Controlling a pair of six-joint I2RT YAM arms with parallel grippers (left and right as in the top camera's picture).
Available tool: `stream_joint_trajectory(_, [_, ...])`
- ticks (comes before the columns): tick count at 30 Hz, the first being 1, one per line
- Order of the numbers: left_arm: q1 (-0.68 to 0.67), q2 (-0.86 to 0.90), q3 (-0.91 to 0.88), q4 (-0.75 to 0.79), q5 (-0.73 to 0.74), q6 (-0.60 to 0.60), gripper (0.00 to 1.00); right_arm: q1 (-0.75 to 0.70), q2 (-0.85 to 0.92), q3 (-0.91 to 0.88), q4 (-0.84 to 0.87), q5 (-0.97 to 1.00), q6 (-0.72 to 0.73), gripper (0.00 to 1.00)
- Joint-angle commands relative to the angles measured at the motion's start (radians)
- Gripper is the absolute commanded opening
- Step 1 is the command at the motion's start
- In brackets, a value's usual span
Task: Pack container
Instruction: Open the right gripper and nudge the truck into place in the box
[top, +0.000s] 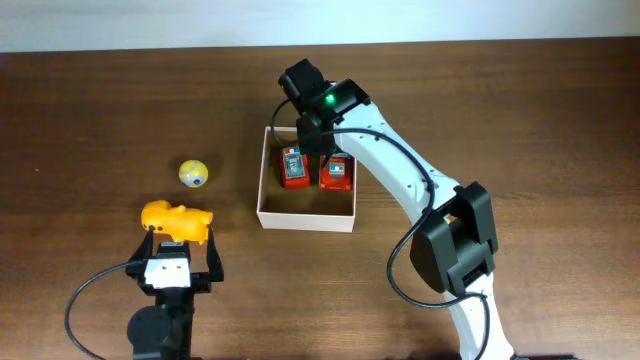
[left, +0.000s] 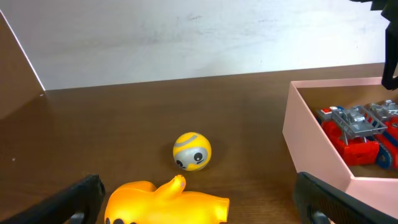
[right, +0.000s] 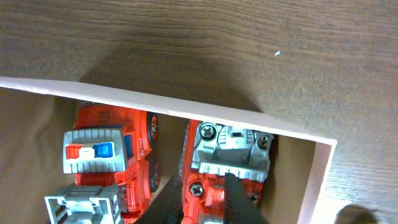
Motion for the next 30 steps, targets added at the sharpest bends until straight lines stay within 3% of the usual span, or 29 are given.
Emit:
stream_joint_trajectory(1, [0.006,-0.006,-0.004,0.001,-0.007,0.017,0.99,0.002,-0.028,0.010,0.000,-0.006,0.011,0.17])
stream_joint_trajectory(30, [0.006,-0.006,-0.004,0.001,-0.007,0.017,0.99,0.077,-0.026,-0.117,0.084,-0.062,0.058,0.13])
